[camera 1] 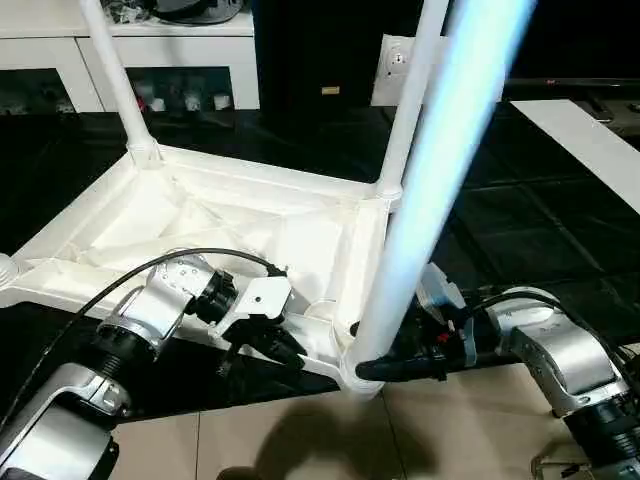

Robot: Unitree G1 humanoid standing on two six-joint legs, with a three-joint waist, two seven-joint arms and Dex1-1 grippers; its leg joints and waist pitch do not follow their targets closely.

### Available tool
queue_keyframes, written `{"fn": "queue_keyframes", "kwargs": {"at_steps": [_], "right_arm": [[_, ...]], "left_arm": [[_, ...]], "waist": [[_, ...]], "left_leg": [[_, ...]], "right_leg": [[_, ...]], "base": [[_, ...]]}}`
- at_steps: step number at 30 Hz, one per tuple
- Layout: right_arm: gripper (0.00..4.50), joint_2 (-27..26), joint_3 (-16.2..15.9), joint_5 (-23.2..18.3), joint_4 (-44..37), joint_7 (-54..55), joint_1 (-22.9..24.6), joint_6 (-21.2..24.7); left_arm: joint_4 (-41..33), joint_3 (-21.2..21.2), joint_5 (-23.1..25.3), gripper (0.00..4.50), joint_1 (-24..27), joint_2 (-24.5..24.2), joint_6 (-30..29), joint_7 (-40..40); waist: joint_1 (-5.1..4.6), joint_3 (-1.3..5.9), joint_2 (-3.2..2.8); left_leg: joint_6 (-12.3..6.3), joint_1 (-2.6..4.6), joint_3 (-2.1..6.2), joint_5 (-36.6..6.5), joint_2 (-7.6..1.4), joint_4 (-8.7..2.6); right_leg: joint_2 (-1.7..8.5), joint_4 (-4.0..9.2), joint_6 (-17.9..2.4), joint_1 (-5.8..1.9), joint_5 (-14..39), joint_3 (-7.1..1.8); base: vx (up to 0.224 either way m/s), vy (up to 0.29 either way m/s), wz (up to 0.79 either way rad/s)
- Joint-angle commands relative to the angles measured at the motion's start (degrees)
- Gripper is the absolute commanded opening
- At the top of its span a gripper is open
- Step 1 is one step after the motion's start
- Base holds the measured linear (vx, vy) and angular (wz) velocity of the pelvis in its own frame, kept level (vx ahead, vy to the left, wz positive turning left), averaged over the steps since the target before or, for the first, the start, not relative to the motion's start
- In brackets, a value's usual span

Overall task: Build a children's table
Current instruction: Rotate leg to tighten

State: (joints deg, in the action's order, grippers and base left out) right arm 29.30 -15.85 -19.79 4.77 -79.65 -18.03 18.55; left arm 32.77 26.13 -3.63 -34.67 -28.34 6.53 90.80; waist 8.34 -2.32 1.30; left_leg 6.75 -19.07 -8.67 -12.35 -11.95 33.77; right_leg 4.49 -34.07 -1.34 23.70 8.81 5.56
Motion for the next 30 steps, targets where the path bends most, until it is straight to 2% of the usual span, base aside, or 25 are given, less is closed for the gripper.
{"fn": "queue_keyframes", "kwargs": {"at_steps": [1,2,3,5,7,9,10,11,13,14,16,17,18,19,20,21,22,23,24,25,26,27,28,29,30], "right_arm": [[2.32,0.0,-0.2,-1.1,-0.9,-0.7,-0.1,0.9],[2.23,-0.3,-0.1,-1.6,-1.3,-0.4,0.2,1.3],[2.1,-0.4,0.0,-2.0,-1.5,-0.2,0.3,1.8],[2.09,-0.9,0.4,-3.3,-3.0,0.8,1.4,3.4],[2.06,-1.5,0.9,-4.0,-3.8,2.1,2.0,4.5],[2.03,-2.9,1.3,-3.8,-4.8,5.3,3.1,5.4],[2.03,-5.4,1.3,-2.1,-5.1,10.4,3.5,6.2],[2.03,-7.4,1.0,-0.4,-4.9,14.5,3.6,6.7],[2.03,-11.1,1.1,1.3,-3.9,20.8,3.3,8.0],[2.03,-13.0,1.3,1.8,-3.5,23.8,3.3,8.8],[2.02,-15.7,1.4,2.0,-3.3,27.5,3.2,10.4],[2.01,-20.1,1.7,3.6,-2.0,33.5,3.0,10.5],[2.01,-20.1,1.7,3.6,-2.0,33.5,3.0,10.5],[2.0,-22.5,2.2,4.2,-1.1,36.8,2.6,11.2],[2.0,-25.8,2.7,5.2,0.1,41.8,2.0,12.3],[2.0,-25.8,2.7,5.2,0.1,41.8,2.0,12.3],[2.0,-28.1,3.4,6.4,2.2,45.9,0.9,13.2],[2.0,-31.9,4.8,8.9,6.3,53.2,-1.5,13.8],[2.0,-32.3,4.9,9.0,6.8,53.6,-1.8,13.5],[2.0,-32.7,5.0,9.1,7.4,54.1,-2.2,13.0],[2.0,-33.8,5.4,9.2,8.1,55.2,-2.9,12.4],[2.0,-35.1,6.4,8.9,8.7,56.4,-3.4,12.1],[2.55,-35.9,7.0,8.7,9.0,57.1,-3.7,12.0],[2.68,-36.7,7.5,8.6,9.1,57.4,-3.8,11.1],[2.7,-37.1,7.9,8.7,9.2,57.5,-3.8,10.3]], "left_arm": [[-1.3,0.8,0.5,0.0,-1.3,1.1,1.0,1.6],[-1.2,0.4,0.5,0.0,-1.2,1.4,0.7,1.4],[-1.2,0.3,0.4,0.0,-1.2,1.4,0.5,1.3],[-1.4,-0.1,0.0,0.0,-0.9,1.9,-0.7,0.1],[-1.6,-0.3,-0.1,0.0,-0.8,2.1,-1.3,-0.6],[-1.7,-0.6,0.2,0.0,-0.6,2.4,-2.6,-2.3],[-1.2,-1.1,0.9,0.0,-0.6,3.4,-4.1,-5.6],[-0.9,-1.4,1.6,0.0,-0.7,4.1,-5.2,-8.2],[-0.6,-2.1,2.4,0.0,-0.8,5.7,-7.5,-12.4],[-0.5,-2.7,2.5,0.0,-0.9,6.7,-8.9,-14.7],[-0.5,-3.8,2.3,0.0,-0.9,8.5,-10.5,-17.9],[-0.6,-4.8,2.4,0.0,-0.9,11.0,-12.6,-22.3],[-0.6,-4.8,2.4,0.0,-0.9,11.0,-12.6,-22.3],[-0.4,-5.3,2.8,0.0,-1.2,12.4,-13.9,-25.4],[0.1,-6.2,3.5,0.0,-1.6,14.6,-16.1,-30.1],[0.1,-6.2,3.5,0.0,-1.6,14.6,-16.1,-30.1],[0.9,-7.4,3.7,0.0,-2.3,16.4,-17.3,-34.3],[1.9,-9.7,4.0,0.0,-3.4,19.8,-19.6,-40.8],[2.1,-10.0,3.9,0.0,-3.6,20.2,-19.7,-41.7],[2.2,-10.3,3.9,0.0,-3.8,20.7,-19.9,-42.6],[2.4,-10.9,4.0,0.0,-4.0,21.5,-20.4,-44.1],[2.3,-11.4,4.3,0.0,-4.2,22.1,-20.8,-45.1],[2.3,-11.6,4.6,0.0,-4.3,22.4,-21.1,-45.7],[1.9,-11.7,4.8,0.0,-4.2,22.5,-21.3,-45.9],[1.5,-11.8,5.0,0.0,-4.0,22.4,-21.4,-45.9]], "waist": [[-0.53,3.32,0.06],[-0.52,3.32,0.08],[-0.44,3.33,-0.13],[-0.52,3.34,0.12],[-0.44,3.29,0.06],[-0.4,3.28,-0.08],[-0.53,3.19,-0.09],[-0.66,3.04,-0.28],[-1.13,2.85,-0.04],[-1.78,2.42,-0.13],[-2.68,2.44,-0.15],[-2.94,2.43,-0.13],[-3.68,2.39,-0.39],[-3.96,2.5,-0.36],[-4.73,2.57,-0.89],[-5.05,2.55,-0.79],[-5.05,2.55,-0.79],[-5.9,2.34,-0.94],[-6.41,2.33,-0.77],[-6.56,2.34,-0.88],[-6.78,2.59,-0.91],[-6.78,2.62,-1.69],[-6.96,2.76,-1.14],[-6.85,2.78,-1.05],[-6.65,2.9,-1.48]], "left_leg": [[-2.43,-0.63,-0.79,-7.7,-1.15,-4.06],[-2.37,-0.59,-0.77,-7.8,-1.18,-4.07],[-2.3,-0.57,-0.74,-7.9,-1.14,-4.07],[-2.23,-0.58,-0.76,-8.0,-1.17,-4.08],[-2.2,-0.54,-0.77,-7.9,-1.16,-4.12],[-2.07,-0.59,-0.7,-8.1,-1.11,-4.19],[-1.8,-0.61,-0.66,-8.7,-1.04,-4.23],[-1.2,-0.49,-0.64,-9.4,-0.94,-4.29],[-0.21,-0.39,-0.56,-11.2,-0.51,-4.34],[0.21,-0.12,-0.49,-13.4,-0.13,-4.27],[0.42,0.13,-0.2,-15.5,0.15,-4.1],[0.43,0.14,-0.12,-15.9,0.1,-4.13],[0.32,0.36,0.05,-17.3,0.06,-4.19],[0.09,0.24,0.28,-17.7,0.0,-4.34],[0.15,0.17,0.5,-18.4,-0.24,-4.62],[-0.08,0.45,0.47,-18.9,-0.16,-4.54],[-0.08,0.45,0.47,-18.9,-0.16,-4.54],[-0.45,0.54,0.51,-20.4,-0.2,-4.6],[-0.43,0.81,0.48,-21.3,0.1,-4.31],[-0.57,1.15,0.5,-21.8,0.21,-4.13],[-1.21,0.91,0.59,-21.0,0.06,-4.31],[-1.42,0.63,0.75,-20.5,-0.14,-4.65],[-1.69,-0.12,0.76,-18.9,-0.35,-5.07],[-1.79,-0.08,0.64,-18.2,-0.36,-5.07],[-1.99,0.11,0.53,-16.9,-0.46,-5.14]], "right_leg": [[3.59,4.03,-7.3,-3.67,19.8,-2.96],[3.54,4.03,-7.2,-3.66,20.0,-2.94],[3.55,4.03,-7.2,-3.68,20.1,-2.93],[3.53,4.07,-7.2,-3.69,20.0,-2.93],[3.49,4.14,-6.9,-3.68,20.1,-3.0],[3.56,4.21,-6.6,-3.69,20.8,-2.92],[3.55,4.32,-6.2,-3.65,21.9,-2.87],[3.52,4.64,-5.5,-3.4,23.7,-2.82],[3.48,5.33,-3.3,-3.4,29.3,-2.46],[3.48,6.37,-1.0,-2.95,35.3,-2.0],[3.57,7.2,0.8,-2.89,39.3,-1.36],[3.63,7.3,1.2,-2.92,39.7,-1.23],[3.61,7.76,1.3,-2.83,39.9,-0.74],[3.74,7.82,1.4,-3.24,39.6,-0.42],[3.72,7.82,0.7,-3.33,37.3,-0.22],[3.71,8.1,0.5,-3.11,37.2,-0.08],[3.71,8.1,0.5,-3.11,37.2,-0.08],[3.6,8.32,-0.2,-3.28,36.4,0.53],[3.62,8.77,0.4,-3.06,37.6,1.15],[3.79,9.01,0.7,-2.97,38.3,1.43],[4.03,8.78,0.6,-3.45,36.5,1.09],[4.11,8.45,0.0,-3.75,34.7,0.85],[4.03,7.97,-0.9,-4.07,31.9,0.41],[4.13,7.84,-1.2,-3.94,31.2,0.11],[4.23,7.37,-2.6,-3.76,29.2,-0.44]], "base": [[0.0,0.0,0.0],[0.0,0.0,0.0],[0.0,0.0,0.0],[0.0,0.0,0.0],[0.0,0.0,0.0],[0.0,0.0,0.0],[0.0,0.0,0.0],[0.0,0.0,0.0],[0.0,0.0,0.0],[0.0,0.0,0.0],[0.0,0.0,0.0],[0.0,0.0,0.0],[0.0,0.0,0.0],[0.0,0.0,0.0],[0.0,0.0,0.0],[0.0,0.0,0.0],[0.0,0.0,0.0],[0.0,0.0,0.0],[0.0,0.0,0.0],[0.0,0.0,0.0],[0.0,0.0,0.0],[0.0,0.0,0.0],[0.0,0.0,0.0],[0.0,0.0,0.0],[0.0,0.0,0.0]]}}
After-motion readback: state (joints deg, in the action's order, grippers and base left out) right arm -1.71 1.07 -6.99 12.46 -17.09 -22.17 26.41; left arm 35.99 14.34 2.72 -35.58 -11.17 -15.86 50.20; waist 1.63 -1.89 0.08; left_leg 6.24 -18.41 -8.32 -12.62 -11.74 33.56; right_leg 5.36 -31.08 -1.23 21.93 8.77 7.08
